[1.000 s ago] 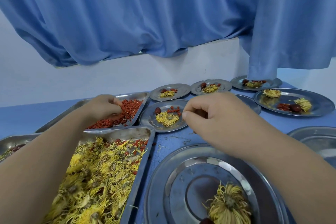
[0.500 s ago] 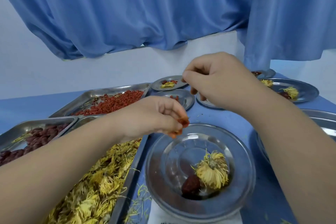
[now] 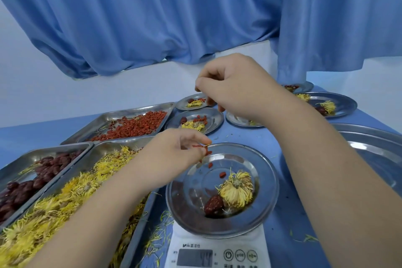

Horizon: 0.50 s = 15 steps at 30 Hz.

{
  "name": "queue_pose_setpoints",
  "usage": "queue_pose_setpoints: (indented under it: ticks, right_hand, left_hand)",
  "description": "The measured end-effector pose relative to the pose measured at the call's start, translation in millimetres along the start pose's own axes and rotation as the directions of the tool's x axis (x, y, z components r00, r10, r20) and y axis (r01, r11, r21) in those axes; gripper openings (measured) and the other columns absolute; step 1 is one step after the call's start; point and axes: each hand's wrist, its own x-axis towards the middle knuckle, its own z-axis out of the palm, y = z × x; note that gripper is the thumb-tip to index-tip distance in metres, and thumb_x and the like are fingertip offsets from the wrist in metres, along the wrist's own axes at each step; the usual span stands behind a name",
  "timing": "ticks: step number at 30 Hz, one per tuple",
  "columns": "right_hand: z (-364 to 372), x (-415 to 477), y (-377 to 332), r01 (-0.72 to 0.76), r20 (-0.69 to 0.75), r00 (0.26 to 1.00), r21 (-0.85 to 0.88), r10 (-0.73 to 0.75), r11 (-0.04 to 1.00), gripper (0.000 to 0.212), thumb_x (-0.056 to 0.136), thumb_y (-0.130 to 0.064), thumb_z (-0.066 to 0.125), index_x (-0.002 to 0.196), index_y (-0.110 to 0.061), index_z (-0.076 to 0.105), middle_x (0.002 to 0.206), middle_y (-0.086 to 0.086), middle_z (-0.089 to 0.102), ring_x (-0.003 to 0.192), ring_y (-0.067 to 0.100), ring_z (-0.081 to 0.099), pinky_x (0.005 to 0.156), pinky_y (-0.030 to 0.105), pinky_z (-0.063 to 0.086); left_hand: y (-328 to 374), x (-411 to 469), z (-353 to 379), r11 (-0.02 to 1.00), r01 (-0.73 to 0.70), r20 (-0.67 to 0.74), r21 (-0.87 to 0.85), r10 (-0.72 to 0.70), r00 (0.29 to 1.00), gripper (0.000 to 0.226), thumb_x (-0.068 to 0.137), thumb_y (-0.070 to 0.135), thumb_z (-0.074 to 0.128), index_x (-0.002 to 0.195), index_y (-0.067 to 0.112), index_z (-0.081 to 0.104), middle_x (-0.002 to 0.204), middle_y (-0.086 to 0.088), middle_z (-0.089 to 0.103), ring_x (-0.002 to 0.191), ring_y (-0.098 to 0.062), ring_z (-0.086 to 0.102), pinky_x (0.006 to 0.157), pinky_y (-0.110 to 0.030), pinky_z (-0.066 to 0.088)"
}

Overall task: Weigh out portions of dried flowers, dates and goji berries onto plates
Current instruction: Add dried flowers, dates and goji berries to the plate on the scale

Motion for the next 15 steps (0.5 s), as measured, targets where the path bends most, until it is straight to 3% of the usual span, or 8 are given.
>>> queue_pose_setpoints:
  ticks: [2, 5, 10, 13, 15]
  right_hand:
    - [0.3, -0.5, 0.1, -0.002, 0.005, 1.0, 0.0, 0.002, 1.0, 0.018, 0.083, -0.021, 0.055, 0.071, -0.017, 0.068, 0.063, -0.015, 0.065, 0.049, 0.002, 0.053, 0.052, 0.023, 0.046]
    - [3.0, -1.9, -0.8, -0.006, 0.038, 0.999, -0.015, 0.007, 1.0, 0.019, 0.084, -0.021, 0.055, 0.069, -0.019, 0.066, 0.059, -0.011, 0.064, 0.049, 0.001, 0.052, 0.053, 0.023, 0.047]
    - [6.1, -2.6, -0.3, -0.008, 0.069, 0.998, -0.046, 0.011, 0.999, 0.018, 0.084, -0.022, 0.055, 0.072, -0.018, 0.067, 0.064, -0.005, 0.065, 0.055, 0.009, 0.057, 0.057, 0.028, 0.049]
    - [7.0, -2.0, 2.4, -0.014, 0.07, 0.997, -0.067, 0.019, 0.998, 0.019, 0.084, -0.023, 0.055, 0.07, -0.021, 0.066, 0.065, -0.012, 0.065, 0.051, 0.002, 0.053, 0.048, 0.019, 0.042]
    - [9.0, -1.1, 4.6, -0.016, 0.074, 0.997, -0.082, 0.022, 0.997, 0.019, 0.084, -0.024, 0.055, 0.069, -0.022, 0.066, 0.064, -0.014, 0.064, 0.05, -0.001, 0.052, 0.051, 0.019, 0.043]
  left_hand:
    - [1.1, -5.0, 4.6, 1.0, 0.008, -0.081, 0.016, -0.007, 0.997, 0.015, 0.09, 0.023, 0.065, 0.095, 0.035, 0.072, 0.093, 0.008, 0.073, 0.087, -0.007, 0.068, 0.089, -0.036, 0.054]
    - [5.3, -8.7, 9.4, 0.998, 0.026, -0.072, -0.065, -0.03, 0.997, 0.013, 0.086, 0.023, 0.07, 0.088, 0.036, 0.072, 0.088, 0.006, 0.074, 0.083, -0.014, 0.069, 0.087, -0.037, 0.055]
    - [2.5, -9.5, 13.1, 0.997, 0.01, -0.109, -0.072, -0.018, 0.994, 0.017, 0.078, 0.023, 0.078, 0.082, 0.038, 0.071, 0.068, 0.018, 0.065, 0.057, 0.002, 0.056, 0.058, -0.016, 0.047]
    - [-1.9, -9.0, 15.7, 0.999, 0.032, -0.101, -0.015, -0.034, 0.994, 0.016, 0.078, 0.026, 0.079, 0.084, 0.037, 0.07, 0.069, 0.026, 0.063, 0.055, 0.007, 0.054, 0.048, -0.009, 0.041]
    - [-3.8, -8.2, 16.0, 0.999, 0.048, -0.096, -0.003, -0.048, 0.994, 0.015, 0.081, 0.029, 0.076, 0.09, 0.038, 0.069, 0.075, 0.025, 0.065, 0.059, 0.008, 0.056, 0.049, -0.007, 0.039]
